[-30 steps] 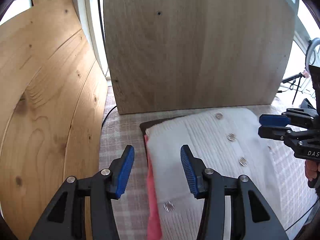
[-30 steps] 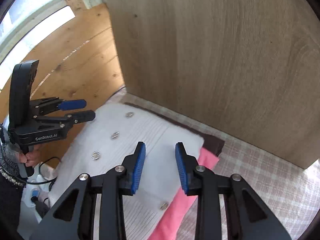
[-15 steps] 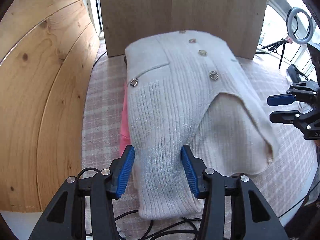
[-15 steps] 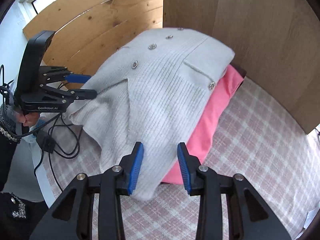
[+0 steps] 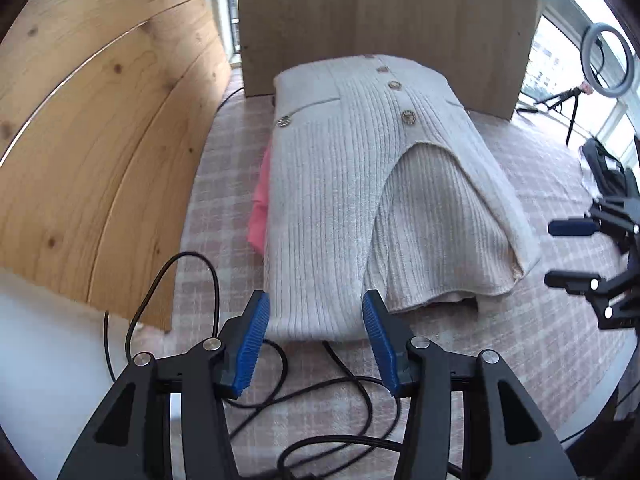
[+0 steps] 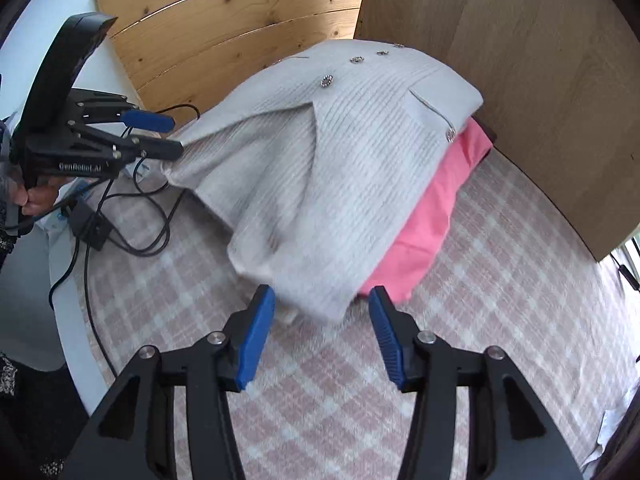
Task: Fold clothes
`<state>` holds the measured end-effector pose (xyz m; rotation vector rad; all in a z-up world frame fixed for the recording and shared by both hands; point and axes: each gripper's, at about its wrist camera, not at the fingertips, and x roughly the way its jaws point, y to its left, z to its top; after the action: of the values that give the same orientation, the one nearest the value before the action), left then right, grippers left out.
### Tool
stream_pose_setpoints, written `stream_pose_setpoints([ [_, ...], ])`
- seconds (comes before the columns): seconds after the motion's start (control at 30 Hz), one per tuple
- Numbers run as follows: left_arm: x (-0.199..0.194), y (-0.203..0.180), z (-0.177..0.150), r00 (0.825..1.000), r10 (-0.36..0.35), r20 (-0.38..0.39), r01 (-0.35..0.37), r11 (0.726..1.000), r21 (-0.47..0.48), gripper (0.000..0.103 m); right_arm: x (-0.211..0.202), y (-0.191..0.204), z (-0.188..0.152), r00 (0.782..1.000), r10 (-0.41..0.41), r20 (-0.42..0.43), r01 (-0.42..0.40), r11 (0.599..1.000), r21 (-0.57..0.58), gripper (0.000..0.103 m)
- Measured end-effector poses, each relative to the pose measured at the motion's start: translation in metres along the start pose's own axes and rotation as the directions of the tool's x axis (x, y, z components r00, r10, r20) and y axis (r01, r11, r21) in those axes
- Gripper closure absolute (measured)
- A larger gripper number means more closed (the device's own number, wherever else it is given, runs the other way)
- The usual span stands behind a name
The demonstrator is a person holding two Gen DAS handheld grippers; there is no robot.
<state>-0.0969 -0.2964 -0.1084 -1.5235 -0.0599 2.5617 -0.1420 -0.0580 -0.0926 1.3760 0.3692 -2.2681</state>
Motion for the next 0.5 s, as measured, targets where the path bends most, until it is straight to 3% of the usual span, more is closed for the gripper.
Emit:
stream_pose_setpoints([
  [0.1,-0.021,-0.026,-0.019,0.999,-0.035,0.037,0.036,0.999,-0.029,0.041,-0.024,0.001,-0.019,0.999,-0.035,0.028,0.031,0.991,0.128,0.044],
  [0.27,-0.029,-0.073,-0.042,0.997,-0.036,0.075,0.033,0.998,0.045,0.029,-0.051,0.004,-0.034,0.991,-0.097,0.090,0.068,0.957,0.281,0.043],
  [0.37,-0.027,-0.087,-0.049,0.997,-0.073,0.038,0.070,0.995,0.066,0.029,-0.064,0.009,-0.039,0.982,-0.155,0.106,0.112,0.936,0.334,0.039],
  [0.5,-0.028,-0.100,-0.060,1.000,-0.022,0.020,0.020,0.998,0.057,0.028,-0.072,0.017,-0.058,0.970,-0.221,0.098,0.171,0.915,0.365,0.037],
])
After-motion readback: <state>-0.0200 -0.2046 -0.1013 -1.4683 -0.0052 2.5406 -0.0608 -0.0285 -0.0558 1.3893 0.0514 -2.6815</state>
